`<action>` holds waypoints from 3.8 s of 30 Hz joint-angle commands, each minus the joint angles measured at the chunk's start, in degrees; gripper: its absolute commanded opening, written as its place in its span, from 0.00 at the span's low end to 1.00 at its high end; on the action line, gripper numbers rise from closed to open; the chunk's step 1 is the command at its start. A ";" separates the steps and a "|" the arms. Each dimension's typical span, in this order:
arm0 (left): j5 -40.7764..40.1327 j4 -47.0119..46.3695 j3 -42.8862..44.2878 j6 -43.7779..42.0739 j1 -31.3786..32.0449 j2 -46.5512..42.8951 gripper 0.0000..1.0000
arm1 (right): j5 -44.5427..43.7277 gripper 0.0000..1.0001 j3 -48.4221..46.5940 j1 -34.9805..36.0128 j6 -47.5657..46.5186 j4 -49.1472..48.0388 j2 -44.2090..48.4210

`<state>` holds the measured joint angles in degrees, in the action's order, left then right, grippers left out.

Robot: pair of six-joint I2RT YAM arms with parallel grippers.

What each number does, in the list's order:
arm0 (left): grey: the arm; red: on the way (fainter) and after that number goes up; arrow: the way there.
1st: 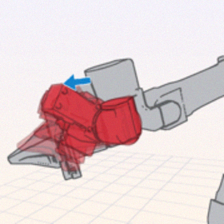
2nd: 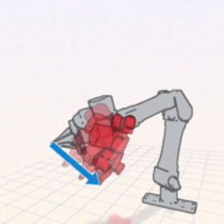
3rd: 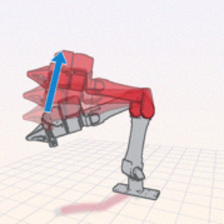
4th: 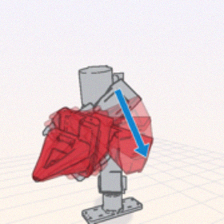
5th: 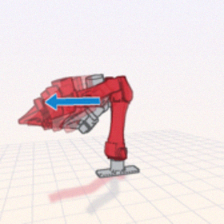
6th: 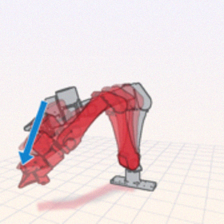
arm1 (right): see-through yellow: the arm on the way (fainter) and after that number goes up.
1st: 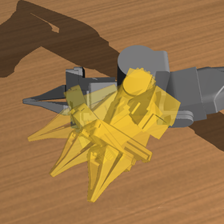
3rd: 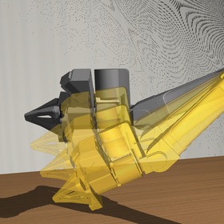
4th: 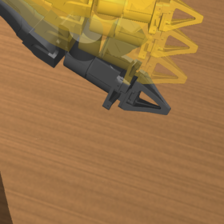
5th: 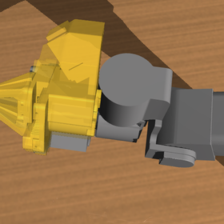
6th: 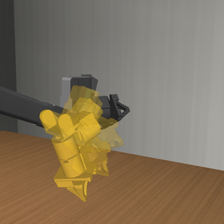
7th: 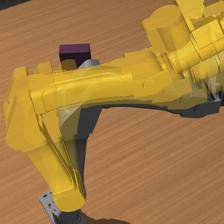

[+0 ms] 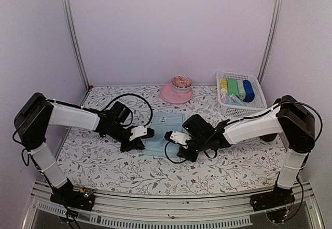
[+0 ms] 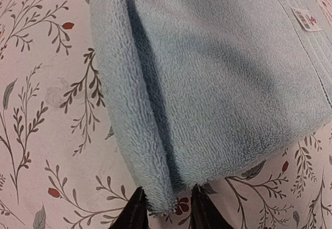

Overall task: Roll the towels
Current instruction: Roll the towel at the center of the board.

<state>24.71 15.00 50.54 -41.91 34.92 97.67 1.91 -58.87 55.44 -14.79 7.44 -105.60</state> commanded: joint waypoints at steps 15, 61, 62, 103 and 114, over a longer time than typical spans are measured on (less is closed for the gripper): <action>-4.04 -1.84 3.07 3.37 -1.17 3.85 0.00 | 6.45 0.41 7.37 -0.17 -1.91 -13.67 12.88; -12.66 -25.48 -14.09 -3.13 -0.71 -14.86 0.78 | 2.99 0.04 -3.28 -0.08 6.77 -8.84 -9.27; -12.27 -27.39 -16.17 -4.75 -0.35 -16.29 0.77 | 3.78 0.04 -3.53 -0.33 7.11 -8.45 -9.33; -39.57 -56.25 -25.80 -25.43 17.55 5.77 0.16 | 22.61 0.04 -9.39 -6.58 11.48 -2.15 -13.93; -35.05 -43.13 -22.51 -21.04 17.55 2.10 0.00 | 21.66 0.09 -7.46 -6.59 9.53 -3.80 -9.77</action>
<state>-13.56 -39.42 26.70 -65.58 51.96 101.38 24.62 -67.99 49.06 -3.95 1.50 -117.08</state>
